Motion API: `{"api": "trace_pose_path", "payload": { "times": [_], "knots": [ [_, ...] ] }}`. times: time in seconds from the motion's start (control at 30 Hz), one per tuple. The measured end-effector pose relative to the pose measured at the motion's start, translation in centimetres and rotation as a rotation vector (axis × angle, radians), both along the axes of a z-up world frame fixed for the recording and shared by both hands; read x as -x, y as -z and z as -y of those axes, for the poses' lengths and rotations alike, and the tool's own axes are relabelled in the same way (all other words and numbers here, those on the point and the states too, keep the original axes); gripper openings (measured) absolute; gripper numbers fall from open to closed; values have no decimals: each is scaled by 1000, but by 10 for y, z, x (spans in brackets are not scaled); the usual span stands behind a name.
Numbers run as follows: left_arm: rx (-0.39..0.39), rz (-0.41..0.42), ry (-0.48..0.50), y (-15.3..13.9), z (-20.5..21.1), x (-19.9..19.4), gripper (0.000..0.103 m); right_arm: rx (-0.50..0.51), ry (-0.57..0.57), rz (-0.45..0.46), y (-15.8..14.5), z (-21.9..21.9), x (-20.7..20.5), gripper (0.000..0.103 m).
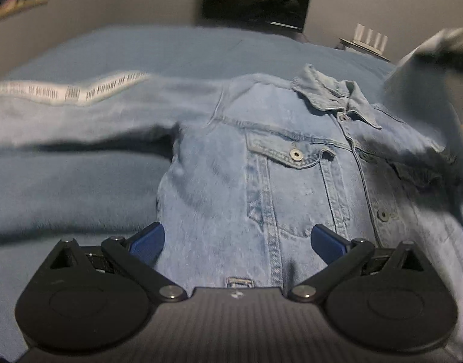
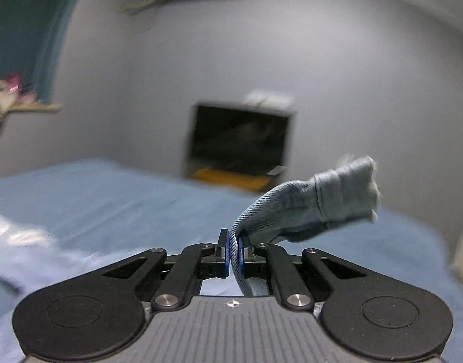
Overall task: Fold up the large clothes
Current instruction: 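Lay the held sleeve across the jacket body and open the right tool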
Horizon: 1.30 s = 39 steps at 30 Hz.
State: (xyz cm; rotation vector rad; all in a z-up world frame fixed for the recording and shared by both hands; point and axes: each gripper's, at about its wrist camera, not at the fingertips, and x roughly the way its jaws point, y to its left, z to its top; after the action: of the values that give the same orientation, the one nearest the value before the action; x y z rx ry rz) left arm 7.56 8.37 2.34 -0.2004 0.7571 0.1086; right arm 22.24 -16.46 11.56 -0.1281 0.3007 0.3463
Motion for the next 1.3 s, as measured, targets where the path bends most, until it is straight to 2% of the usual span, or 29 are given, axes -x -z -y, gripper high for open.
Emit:
{"api": "trace_pose_path", "payload": {
  "times": [0.13,0.2,0.27,0.33,0.43,0.57,0.63,0.77,0.8,0.87,1.0,1.07,1.17,1.27,1.3],
  "knots": [
    [13,8,-14,0,-4,2,103,-55,-102,-218,50,-35,-13,10],
    [16,6,-23,0,-6,2,103,-128,-99,-290,64,-35,-14,19],
    [28,2,-28,1,-7,0,103,-211,-71,-311,67,-30,-7,34],
    [31,1,-29,2,-7,-1,103,-297,-53,-341,68,-18,-3,44],
    [16,3,-28,3,-5,-4,103,-384,-82,-371,66,-10,-3,46],
    [-11,-3,-16,5,0,-2,103,-494,-173,-466,69,-35,-12,52],
    [-14,-6,-8,5,2,2,103,-505,-244,-551,74,-47,-16,61],
    [-26,-20,0,8,3,4,103,-544,-353,-747,94,-53,-25,62],
    [-30,-20,1,8,3,4,103,-557,-358,-759,95,-50,-24,62],
    [-37,-21,3,8,4,4,103,-579,-350,-757,97,-42,-21,62],
    [-46,-2,15,8,3,3,103,-623,-300,-691,90,-14,-9,62],
    [-47,23,30,7,1,0,103,-565,-227,-625,82,3,6,65],
    [-13,69,44,6,-6,-8,101,-425,-125,-535,78,35,34,68],
    [15,91,60,11,-10,-18,90,-243,-48,-471,78,57,62,68],
    [1,91,67,14,-9,-22,81,-161,-7,-449,84,64,71,68]
  ]
}}
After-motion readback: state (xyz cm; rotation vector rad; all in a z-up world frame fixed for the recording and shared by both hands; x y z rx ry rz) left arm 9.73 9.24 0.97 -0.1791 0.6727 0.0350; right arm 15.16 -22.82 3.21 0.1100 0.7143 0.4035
